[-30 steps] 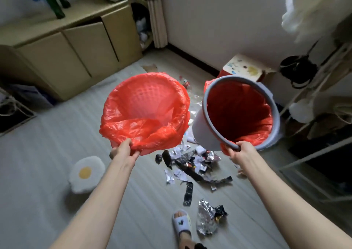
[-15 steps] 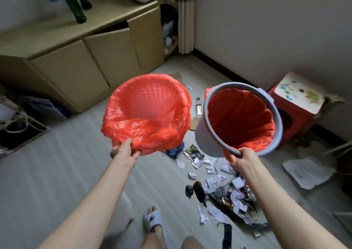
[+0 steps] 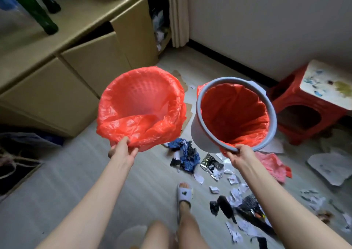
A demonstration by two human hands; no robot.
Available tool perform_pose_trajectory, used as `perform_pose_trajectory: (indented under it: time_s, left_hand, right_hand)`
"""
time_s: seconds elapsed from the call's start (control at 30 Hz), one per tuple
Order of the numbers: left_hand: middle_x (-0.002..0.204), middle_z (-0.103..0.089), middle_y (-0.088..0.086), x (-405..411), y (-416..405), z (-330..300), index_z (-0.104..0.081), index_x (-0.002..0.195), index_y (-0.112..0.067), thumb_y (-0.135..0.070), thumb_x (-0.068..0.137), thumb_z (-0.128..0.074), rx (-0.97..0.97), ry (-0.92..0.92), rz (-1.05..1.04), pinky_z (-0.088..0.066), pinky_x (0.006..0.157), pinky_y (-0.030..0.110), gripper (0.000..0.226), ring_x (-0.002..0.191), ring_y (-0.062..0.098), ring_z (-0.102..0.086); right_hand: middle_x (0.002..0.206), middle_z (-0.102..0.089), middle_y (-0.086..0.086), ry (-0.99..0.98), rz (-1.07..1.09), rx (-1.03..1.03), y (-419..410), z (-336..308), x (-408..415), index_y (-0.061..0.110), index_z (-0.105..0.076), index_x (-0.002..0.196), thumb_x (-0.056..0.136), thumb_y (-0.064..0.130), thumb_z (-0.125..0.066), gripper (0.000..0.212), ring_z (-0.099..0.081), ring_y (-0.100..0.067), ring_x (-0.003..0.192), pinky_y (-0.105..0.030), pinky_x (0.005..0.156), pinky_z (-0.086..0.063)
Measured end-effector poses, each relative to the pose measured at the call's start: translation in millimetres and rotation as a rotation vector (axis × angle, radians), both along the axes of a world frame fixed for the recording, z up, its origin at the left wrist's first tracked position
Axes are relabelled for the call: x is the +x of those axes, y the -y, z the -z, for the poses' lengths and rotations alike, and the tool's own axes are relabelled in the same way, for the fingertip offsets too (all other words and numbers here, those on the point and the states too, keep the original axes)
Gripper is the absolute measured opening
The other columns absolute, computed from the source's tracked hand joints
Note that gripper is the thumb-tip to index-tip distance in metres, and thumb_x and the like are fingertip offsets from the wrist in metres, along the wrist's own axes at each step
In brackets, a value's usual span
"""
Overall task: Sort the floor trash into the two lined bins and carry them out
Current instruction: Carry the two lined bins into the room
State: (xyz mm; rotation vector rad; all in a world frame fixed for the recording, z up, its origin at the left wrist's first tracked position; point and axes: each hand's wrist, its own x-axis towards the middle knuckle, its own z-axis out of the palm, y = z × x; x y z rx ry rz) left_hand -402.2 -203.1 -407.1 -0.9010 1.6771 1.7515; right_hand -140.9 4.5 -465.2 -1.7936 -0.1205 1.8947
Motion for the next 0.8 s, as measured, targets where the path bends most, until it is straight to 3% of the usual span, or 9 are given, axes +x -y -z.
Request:
perform_pose_trajectory:
  time_s: [0.07,0.17,0.23,0.33,0.43,0.5,0.57,0.7,0.8]
  left_hand:
    - [0.111,-0.059,0.008,-31,-15,14,-0.052,0.104,-0.016,-0.004,0.084,-0.049,0.044,0.021,0.011,-0.048,0.092,0.033,0.024,0.097,0.018,-0.059]
    - [0.103,-0.061,0.005,-76,-29,36,-0.051,0.112,-0.017,-0.004,0.085,-0.046,0.099,0.038,-0.012,-0.049,0.085,0.03,0.03,0.082,0.012,-0.061]
    - [0.092,-0.062,0.004,-103,-32,50,-0.051,0.112,-0.016,-0.004,0.086,-0.046,0.138,0.045,-0.053,-0.051,0.081,0.03,0.029,0.074,0.011,-0.061]
    - [0.081,-0.065,0.004,-145,-28,70,-0.05,0.111,-0.012,-0.003,0.086,-0.045,0.213,0.046,-0.099,-0.057,0.069,0.028,0.028,0.072,0.011,-0.062]
    - [0.054,-0.068,0.001,-193,-16,96,-0.05,0.107,-0.011,-0.003,0.087,-0.046,0.244,0.05,-0.136,-0.055,0.047,0.024,0.022,0.071,0.012,-0.062]
    - [0.048,-0.066,0.0,-226,-7,120,-0.051,0.105,-0.01,-0.003,0.088,-0.045,0.25,0.053,-0.151,-0.055,0.046,0.023,0.02,0.071,0.012,-0.061]
    - [0.048,-0.066,-0.001,-260,7,147,-0.053,0.098,-0.01,-0.004,0.088,-0.045,0.242,0.063,-0.158,-0.056,0.049,0.023,0.013,0.072,0.012,-0.061]
    - [0.046,-0.064,-0.005,-310,42,199,-0.052,0.078,-0.014,-0.007,0.091,-0.043,0.189,0.084,-0.142,-0.052,0.068,0.022,0.017,0.072,0.007,-0.058]
    - [0.046,-0.064,-0.006,-325,70,234,-0.05,0.075,-0.014,-0.006,0.091,-0.043,0.144,0.114,-0.178,-0.053,0.064,0.021,0.019,0.07,0.006,-0.058]
  right_hand:
    - [0.123,-0.051,-0.033,0.007,-0.022,0.036,-9,6,-25,-0.013,-0.031,0.132,0.065,-0.017,-0.038,0.067,-0.059,-0.046,0.096,-0.044,0.038,-0.051]
    - [0.123,-0.05,-0.017,0.115,-0.082,0.06,-10,26,-64,-0.009,-0.039,0.118,0.077,-0.014,-0.042,0.041,-0.056,-0.03,0.105,-0.037,0.048,-0.055]
    - [0.119,-0.054,-0.023,0.13,-0.036,0.026,-1,34,-93,-0.01,-0.042,0.111,0.075,-0.014,-0.042,0.036,-0.061,-0.034,0.101,-0.044,0.056,-0.056]
    - [0.098,-0.05,-0.026,0.239,-0.021,0.029,17,40,-142,-0.002,-0.038,0.075,0.081,-0.016,-0.042,0.016,-0.059,-0.028,0.078,-0.054,0.084,-0.051]
    - [0.096,-0.049,-0.024,0.345,-0.069,0.026,40,74,-194,0.004,-0.036,0.069,0.083,-0.015,-0.043,0.024,-0.055,-0.025,0.067,-0.04,0.06,-0.059]
    - [0.095,-0.05,-0.021,0.402,-0.123,0.003,55,106,-232,0.005,-0.037,0.069,0.083,-0.012,-0.045,0.023,-0.053,-0.02,0.054,-0.029,0.037,-0.051]
    - [0.094,-0.051,-0.02,0.468,-0.187,-0.02,73,147,-274,0.007,-0.038,0.067,0.081,-0.008,-0.049,0.024,-0.053,-0.019,0.044,-0.026,0.032,-0.049]
    - [0.092,-0.054,-0.02,0.519,-0.313,-0.044,117,216,-350,0.0,-0.051,0.08,0.078,-0.007,-0.055,0.008,-0.057,-0.029,0.061,-0.038,0.054,-0.056]
    - [0.09,-0.055,-0.015,0.54,-0.426,-0.011,151,268,-388,-0.004,-0.06,0.092,0.077,-0.004,-0.058,0.016,-0.063,-0.034,0.088,-0.05,0.075,-0.055]
